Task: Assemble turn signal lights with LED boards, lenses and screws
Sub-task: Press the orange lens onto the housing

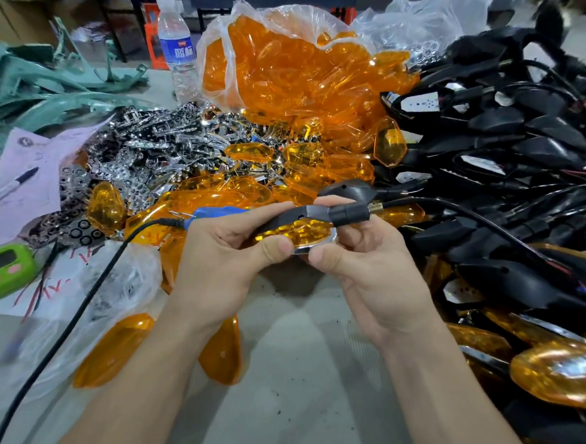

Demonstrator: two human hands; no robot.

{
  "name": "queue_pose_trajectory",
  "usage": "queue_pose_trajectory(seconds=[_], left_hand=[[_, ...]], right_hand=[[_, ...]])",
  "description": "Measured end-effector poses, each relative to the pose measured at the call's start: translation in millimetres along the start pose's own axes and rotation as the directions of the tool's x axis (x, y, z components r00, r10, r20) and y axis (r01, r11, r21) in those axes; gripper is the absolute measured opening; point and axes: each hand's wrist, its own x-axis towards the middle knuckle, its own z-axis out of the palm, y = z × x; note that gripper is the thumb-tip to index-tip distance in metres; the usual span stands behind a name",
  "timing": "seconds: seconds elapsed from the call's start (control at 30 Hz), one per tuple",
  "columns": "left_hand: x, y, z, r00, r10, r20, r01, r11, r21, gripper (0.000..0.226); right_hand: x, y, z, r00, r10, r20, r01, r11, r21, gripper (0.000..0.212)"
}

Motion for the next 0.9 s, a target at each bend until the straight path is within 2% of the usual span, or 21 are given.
queue_pose_trajectory(seconds=[0.13,0.23,0.4,0.5,0.63,0.7,0.8,0.9], left_hand=[[-2,1,0,0.998,-0.015,-0.054,0.015,1.000,-0.008,0.037],[-1,4,1,0.996,-0.076,-0.042,0.073,0.996,-0.056,0.045],[2,12,-1,0.971,-0.223,0.089,0.240,0.904,-0.354,0.040],[2,13,-1,0.978,-0.206,0.010,0.198,0.923,-0.331,0.030],[2,13,0,0.977,-0.208,-0.051,0.183,0.933,-0.310,0.027],[3,13,2,0.962,-0.262,-0.076,0.219,0.909,-0.355,0.027],[3,14,9,0.907,-0.406,-0.111,0.333,0.854,-0.400,0.035],[0,17,15,0.886,-0.458,0.069,0.427,0.749,-0.507,0.052]], right_hand=[[-2,4,4,0.998,-0.030,-0.049,0.031,0.999,0.018,0.054],[-1,5,4,0.997,-0.035,-0.065,0.036,0.999,0.010,0.054],[3,1,1,0.998,0.014,-0.060,-0.005,0.990,0.140,0.064],[3,2,0,0.998,0.034,-0.062,-0.024,0.986,0.165,0.070],[2,5,3,0.998,0.032,-0.061,-0.022,0.988,0.154,0.061],[4,7,7,0.998,-0.014,-0.061,0.022,0.991,0.134,0.060],[8,10,15,0.983,-0.177,-0.041,0.178,0.983,0.035,0.054],[11,15,18,0.949,-0.316,0.004,0.313,0.940,-0.135,0.056]])
